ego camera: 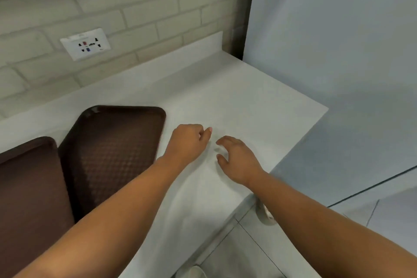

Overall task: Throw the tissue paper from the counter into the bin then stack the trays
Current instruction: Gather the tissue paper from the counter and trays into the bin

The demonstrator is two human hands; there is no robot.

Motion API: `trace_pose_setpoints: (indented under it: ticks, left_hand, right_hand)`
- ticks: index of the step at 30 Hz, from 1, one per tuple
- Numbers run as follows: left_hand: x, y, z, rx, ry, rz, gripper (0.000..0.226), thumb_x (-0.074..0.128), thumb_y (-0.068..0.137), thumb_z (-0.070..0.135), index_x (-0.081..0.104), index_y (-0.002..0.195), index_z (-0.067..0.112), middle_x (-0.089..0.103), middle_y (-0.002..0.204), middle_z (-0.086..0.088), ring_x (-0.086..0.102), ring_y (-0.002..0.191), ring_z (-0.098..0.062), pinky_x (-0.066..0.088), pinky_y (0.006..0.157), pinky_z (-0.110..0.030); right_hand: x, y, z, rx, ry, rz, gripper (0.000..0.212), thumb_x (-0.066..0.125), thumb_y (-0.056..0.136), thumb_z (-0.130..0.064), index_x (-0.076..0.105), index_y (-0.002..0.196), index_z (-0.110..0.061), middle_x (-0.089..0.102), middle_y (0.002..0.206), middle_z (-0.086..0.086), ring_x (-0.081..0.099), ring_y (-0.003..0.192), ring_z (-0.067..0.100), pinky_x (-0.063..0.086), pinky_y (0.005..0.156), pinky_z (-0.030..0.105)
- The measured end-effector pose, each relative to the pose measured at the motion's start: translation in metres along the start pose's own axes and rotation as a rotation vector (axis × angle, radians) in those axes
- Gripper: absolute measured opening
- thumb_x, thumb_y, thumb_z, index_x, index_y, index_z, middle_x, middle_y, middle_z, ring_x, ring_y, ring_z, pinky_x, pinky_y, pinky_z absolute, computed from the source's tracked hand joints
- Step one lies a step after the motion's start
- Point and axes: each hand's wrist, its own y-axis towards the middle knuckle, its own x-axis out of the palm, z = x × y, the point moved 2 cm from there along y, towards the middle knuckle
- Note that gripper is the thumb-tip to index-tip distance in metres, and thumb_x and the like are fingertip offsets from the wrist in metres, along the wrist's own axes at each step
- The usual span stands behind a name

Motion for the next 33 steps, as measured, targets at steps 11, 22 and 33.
trace_pose_setpoints:
  ticks: [11,22,33]
  left_hand:
    - [0.146,-0.005,0.199,0.174,-0.156,-0.256,0.046,0.055,0.096,0.041,0.046,0.055,0.023,0.041,0.044,0.006,0.041,0.044,-0.013,0.028,0.047,-0.026]
    - [0.313,-0.019,0.256,-0.072,-0.158,-0.596,0.048,0.037,0.103,0.037,0.039,0.059,0.017,0.056,0.068,-0.010,0.056,0.075,-0.032,0.037,0.065,-0.036]
    - [0.544,-0.048,0.141,-0.135,-0.117,-0.848,0.035,0.052,0.095,0.011,0.064,0.127,0.018,0.060,0.131,-0.011,0.058,0.116,-0.028,0.046,0.099,-0.032]
  right_hand:
    - [-0.095,-0.107,0.205,0.254,0.083,0.147,0.042,0.056,0.093,-0.023,0.052,0.135,-0.017,0.053,0.139,0.002,0.046,0.129,0.018,0.033,0.108,0.025]
    - [-0.085,-0.157,0.363,0.483,0.111,0.122,0.028,0.058,0.093,-0.023,0.066,0.118,-0.012,0.064,0.126,0.004,0.057,0.118,0.023,0.042,0.100,0.030]
    - [0.126,-0.154,0.518,0.859,0.243,-0.104,0.030,0.055,0.093,-0.029,0.065,0.120,-0.018,0.067,0.118,0.005,0.061,0.105,0.025,0.049,0.092,0.034]
